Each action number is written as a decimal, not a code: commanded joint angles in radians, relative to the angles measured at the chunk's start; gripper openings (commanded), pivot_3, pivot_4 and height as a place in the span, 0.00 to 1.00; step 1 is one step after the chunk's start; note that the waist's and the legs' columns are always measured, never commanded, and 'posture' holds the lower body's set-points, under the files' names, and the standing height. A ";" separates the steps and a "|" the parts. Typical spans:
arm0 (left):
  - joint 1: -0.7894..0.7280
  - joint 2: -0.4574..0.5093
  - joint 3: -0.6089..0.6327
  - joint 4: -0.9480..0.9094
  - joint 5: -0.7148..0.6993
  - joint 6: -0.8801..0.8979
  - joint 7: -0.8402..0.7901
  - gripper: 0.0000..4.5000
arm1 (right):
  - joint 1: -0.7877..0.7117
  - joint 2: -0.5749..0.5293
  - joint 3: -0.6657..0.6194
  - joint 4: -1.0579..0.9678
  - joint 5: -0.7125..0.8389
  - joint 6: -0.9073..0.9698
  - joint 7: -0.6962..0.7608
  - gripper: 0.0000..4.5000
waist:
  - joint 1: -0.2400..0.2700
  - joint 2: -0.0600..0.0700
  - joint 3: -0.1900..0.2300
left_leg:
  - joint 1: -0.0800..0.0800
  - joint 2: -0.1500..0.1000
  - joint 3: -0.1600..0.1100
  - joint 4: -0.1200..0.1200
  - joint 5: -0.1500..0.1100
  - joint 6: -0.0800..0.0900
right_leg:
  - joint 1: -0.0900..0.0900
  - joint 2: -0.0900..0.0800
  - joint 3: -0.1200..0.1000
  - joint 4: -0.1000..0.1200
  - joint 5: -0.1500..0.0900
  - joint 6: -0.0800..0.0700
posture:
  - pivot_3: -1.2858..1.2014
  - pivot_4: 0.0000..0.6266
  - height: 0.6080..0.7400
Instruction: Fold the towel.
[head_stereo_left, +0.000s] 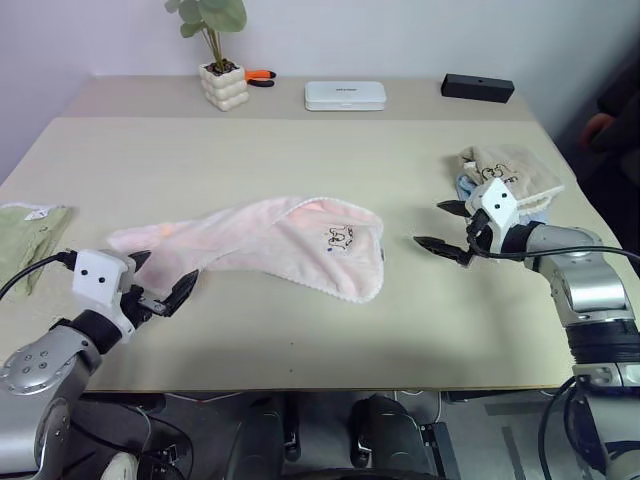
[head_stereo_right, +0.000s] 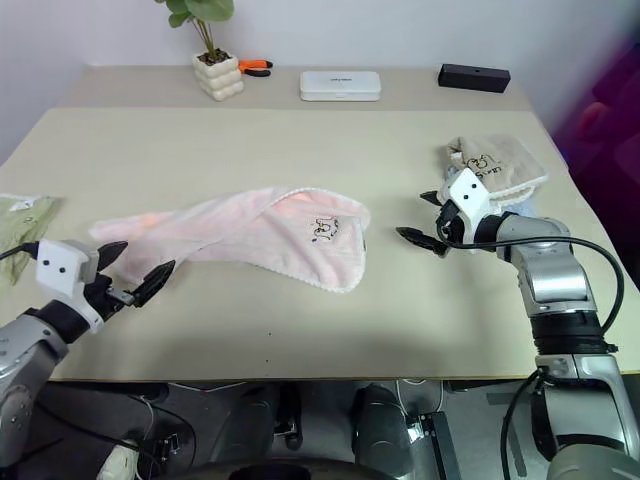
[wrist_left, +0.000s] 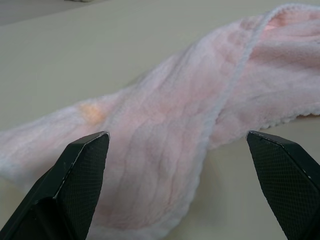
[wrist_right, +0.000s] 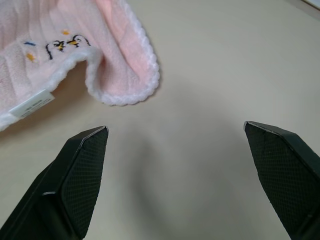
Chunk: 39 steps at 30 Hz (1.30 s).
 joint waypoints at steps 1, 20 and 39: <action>0.000 -0.004 -0.003 -0.018 0.012 -0.029 0.002 1.00 | -0.017 -0.002 -0.024 -0.043 0.016 0.003 -0.010 0.98 | 0.000 0.000 0.000 | 0.000 0.000 0.000 0.000 0.000 0.000 | 0.000 0.000 0.000 0.000 0.000 0.000 | 0.52 0.24 0.53; -0.063 -0.007 -0.123 -0.026 0.042 -0.028 0.004 1.00 | -0.014 0.074 0.010 -0.038 0.000 -0.044 -0.064 0.98 | 0.003 0.000 0.000 | 0.000 0.000 0.000 0.000 0.000 0.000 | 0.000 0.000 0.000 0.000 0.000 0.000 | 0.52 0.24 0.53; 0.015 0.204 -0.117 0.206 0.240 -0.138 -0.141 1.00 | 0.040 0.113 0.007 -0.194 0.023 0.047 -0.116 0.98 | 0.002 0.001 0.000 | -0.001 0.000 0.000 0.000 0.000 0.000 | -0.001 0.000 0.000 0.000 0.000 0.000 | 0.52 0.24 0.53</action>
